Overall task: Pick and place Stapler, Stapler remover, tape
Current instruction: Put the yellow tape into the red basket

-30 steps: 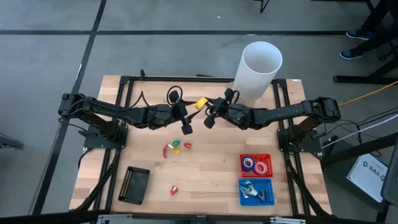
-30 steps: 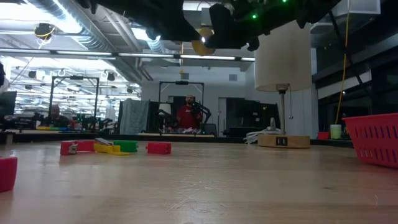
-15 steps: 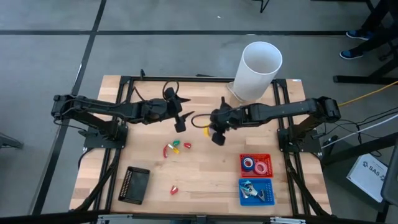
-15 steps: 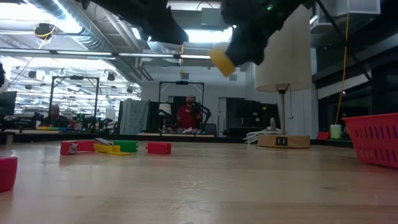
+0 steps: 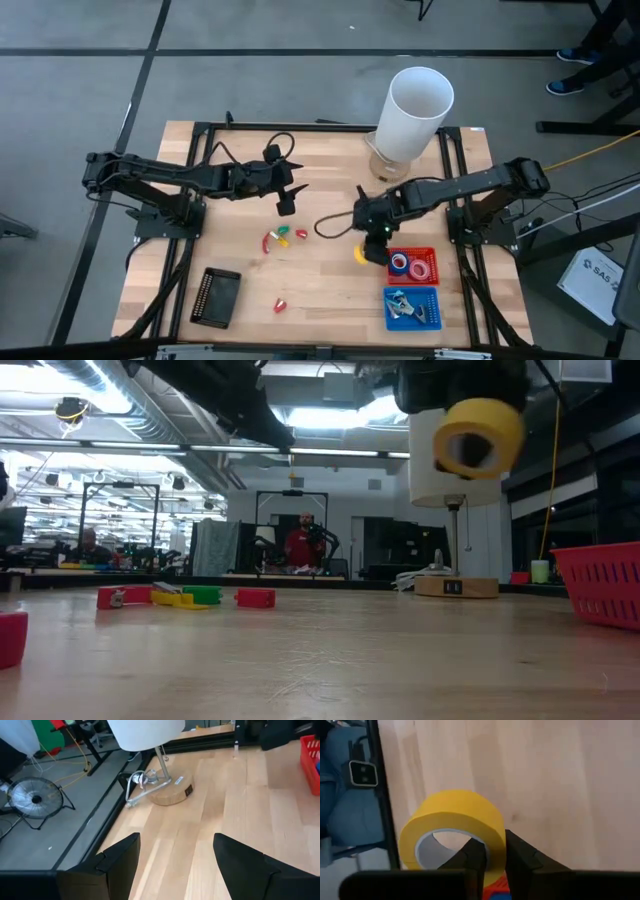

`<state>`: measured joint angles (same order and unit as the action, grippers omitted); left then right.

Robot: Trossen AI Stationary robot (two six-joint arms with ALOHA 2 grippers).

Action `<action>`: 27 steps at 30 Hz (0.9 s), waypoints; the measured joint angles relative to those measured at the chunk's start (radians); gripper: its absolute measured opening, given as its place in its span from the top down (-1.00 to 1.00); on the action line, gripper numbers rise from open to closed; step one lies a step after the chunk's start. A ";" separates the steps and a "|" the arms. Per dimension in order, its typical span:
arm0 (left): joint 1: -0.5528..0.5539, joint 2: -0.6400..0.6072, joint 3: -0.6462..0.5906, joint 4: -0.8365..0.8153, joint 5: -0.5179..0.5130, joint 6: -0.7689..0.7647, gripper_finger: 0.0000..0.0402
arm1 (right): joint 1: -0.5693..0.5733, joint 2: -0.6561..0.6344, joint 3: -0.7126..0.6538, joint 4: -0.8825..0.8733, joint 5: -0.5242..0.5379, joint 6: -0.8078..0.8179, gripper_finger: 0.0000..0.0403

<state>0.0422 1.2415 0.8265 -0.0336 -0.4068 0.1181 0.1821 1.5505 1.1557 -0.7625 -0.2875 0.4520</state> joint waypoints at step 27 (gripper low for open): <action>0.000 0.001 0.000 -0.038 0.046 -0.001 -0.23 | 0.408 0.000 0.000 -0.432 0.089 0.751 0.77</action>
<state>0.0422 1.2423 0.8265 -0.0715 -0.3607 0.1173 0.5903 1.5505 1.1555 -1.1949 -0.1990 1.2028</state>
